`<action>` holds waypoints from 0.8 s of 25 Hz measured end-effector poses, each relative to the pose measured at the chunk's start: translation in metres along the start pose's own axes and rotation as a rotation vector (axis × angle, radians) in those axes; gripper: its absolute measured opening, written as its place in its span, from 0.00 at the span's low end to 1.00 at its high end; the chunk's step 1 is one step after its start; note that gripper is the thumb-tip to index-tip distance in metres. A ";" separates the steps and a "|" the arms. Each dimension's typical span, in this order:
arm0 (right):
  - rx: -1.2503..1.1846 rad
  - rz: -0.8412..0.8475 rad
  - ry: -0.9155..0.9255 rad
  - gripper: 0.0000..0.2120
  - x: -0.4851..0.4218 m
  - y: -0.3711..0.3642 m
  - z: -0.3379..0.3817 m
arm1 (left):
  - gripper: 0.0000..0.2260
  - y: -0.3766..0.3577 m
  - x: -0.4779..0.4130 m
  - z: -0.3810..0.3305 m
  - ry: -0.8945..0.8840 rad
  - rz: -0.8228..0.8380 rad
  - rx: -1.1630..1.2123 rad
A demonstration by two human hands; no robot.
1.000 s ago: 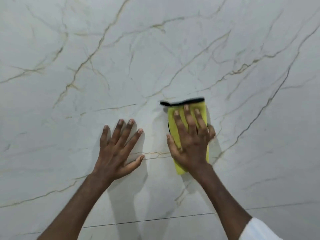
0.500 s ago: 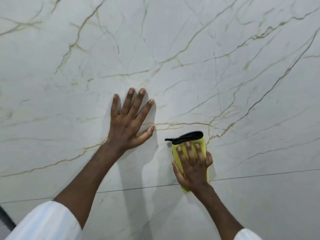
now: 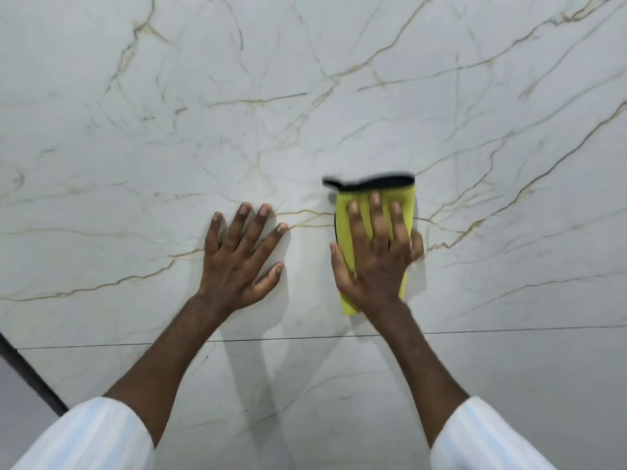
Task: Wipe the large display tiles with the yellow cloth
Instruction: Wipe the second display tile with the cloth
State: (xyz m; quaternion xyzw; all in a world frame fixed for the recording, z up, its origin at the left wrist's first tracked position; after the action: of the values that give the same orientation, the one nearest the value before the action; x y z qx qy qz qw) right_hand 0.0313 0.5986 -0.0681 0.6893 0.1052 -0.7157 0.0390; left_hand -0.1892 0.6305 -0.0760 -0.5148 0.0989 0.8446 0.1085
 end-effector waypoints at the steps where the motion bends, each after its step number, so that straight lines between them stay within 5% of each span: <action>1: -0.004 0.039 0.014 0.33 0.041 0.003 0.001 | 0.32 -0.001 0.002 -0.001 0.009 -0.006 0.008; 6: -0.022 0.242 0.085 0.37 0.158 0.014 0.018 | 0.30 0.003 -0.003 0.001 0.021 -0.010 0.026; 11: -0.069 0.065 0.025 0.33 -0.004 -0.011 0.047 | 0.28 0.030 0.004 0.007 0.035 -0.002 0.204; 14: -0.009 -0.032 0.006 0.32 -0.068 -0.018 0.066 | 0.29 0.041 0.032 0.038 -0.035 0.019 0.100; 20: 0.065 0.087 0.055 0.31 0.093 -0.014 0.078 | 0.31 0.019 0.048 0.044 -0.041 -0.018 0.077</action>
State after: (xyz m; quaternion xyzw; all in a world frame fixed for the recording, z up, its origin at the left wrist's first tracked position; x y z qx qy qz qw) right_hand -0.0524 0.6041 -0.1568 0.7135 0.0530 -0.6972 0.0447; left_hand -0.2536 0.6280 -0.0981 -0.4936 0.1244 0.8496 0.1379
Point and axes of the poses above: each hand's wrist, its own x-axis away from the middle knuckle, its own y-axis out of the back of the hand, z = x × y, the point moved 7 cm from there along -x, towards the middle knuckle, and after that the axes turned 12 degrees about -z, right-handed, at the moved point
